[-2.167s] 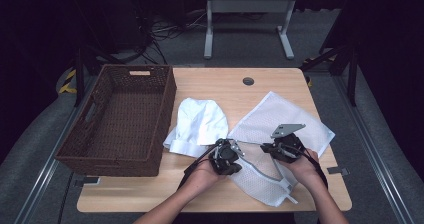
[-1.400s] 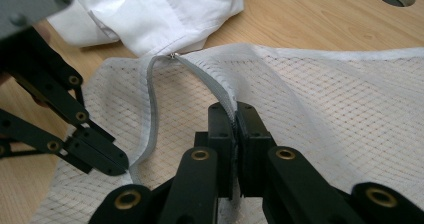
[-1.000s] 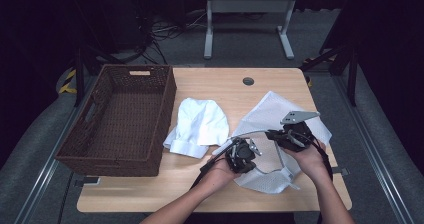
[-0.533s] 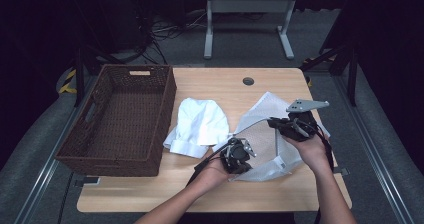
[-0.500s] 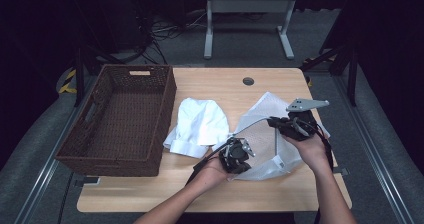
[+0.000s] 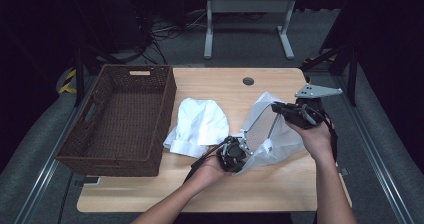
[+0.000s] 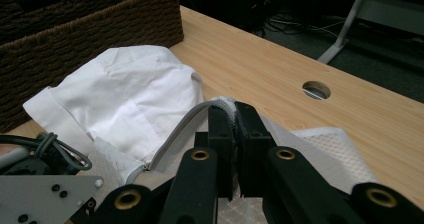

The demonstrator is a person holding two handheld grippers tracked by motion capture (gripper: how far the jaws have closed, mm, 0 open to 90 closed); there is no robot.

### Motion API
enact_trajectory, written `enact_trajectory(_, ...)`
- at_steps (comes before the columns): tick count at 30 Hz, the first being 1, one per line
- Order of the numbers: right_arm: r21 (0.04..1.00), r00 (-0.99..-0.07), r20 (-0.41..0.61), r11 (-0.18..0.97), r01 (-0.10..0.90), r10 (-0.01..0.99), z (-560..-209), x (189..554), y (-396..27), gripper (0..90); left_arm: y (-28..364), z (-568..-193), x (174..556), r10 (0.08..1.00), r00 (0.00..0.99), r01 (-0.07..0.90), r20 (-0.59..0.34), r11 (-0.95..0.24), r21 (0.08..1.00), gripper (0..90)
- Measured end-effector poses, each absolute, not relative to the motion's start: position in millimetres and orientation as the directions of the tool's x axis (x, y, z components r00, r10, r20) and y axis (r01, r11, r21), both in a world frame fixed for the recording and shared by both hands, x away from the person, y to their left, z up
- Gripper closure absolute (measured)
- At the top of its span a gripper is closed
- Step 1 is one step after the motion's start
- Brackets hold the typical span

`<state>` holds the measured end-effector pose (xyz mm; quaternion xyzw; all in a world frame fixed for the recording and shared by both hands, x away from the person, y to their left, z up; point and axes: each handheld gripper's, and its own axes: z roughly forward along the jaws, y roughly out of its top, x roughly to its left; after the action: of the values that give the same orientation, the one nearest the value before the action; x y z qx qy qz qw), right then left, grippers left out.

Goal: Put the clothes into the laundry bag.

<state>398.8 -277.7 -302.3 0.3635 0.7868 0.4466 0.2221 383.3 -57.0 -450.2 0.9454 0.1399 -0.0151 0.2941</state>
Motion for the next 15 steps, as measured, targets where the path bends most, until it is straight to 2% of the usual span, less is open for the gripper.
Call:
enact_trajectory(9, 0.857, -0.633, -0.034, 0.349, 0.380, 0.773, -306.1, 396.1, -276.6, 87.0, -57.2, -449.8, 385.5, 0.249, 0.963, 0.264, -0.104, -0.792, 0.551, 90.0)
enact_trajectory(15, 0.854, -0.620, -0.031, 0.343, 0.391, 0.784, -310.5, 395.8, -279.2, 87.0, -41.4, -426.8, 390.4, 0.294, 0.950, 0.296, -0.100, -0.758, 0.582, 90.0)
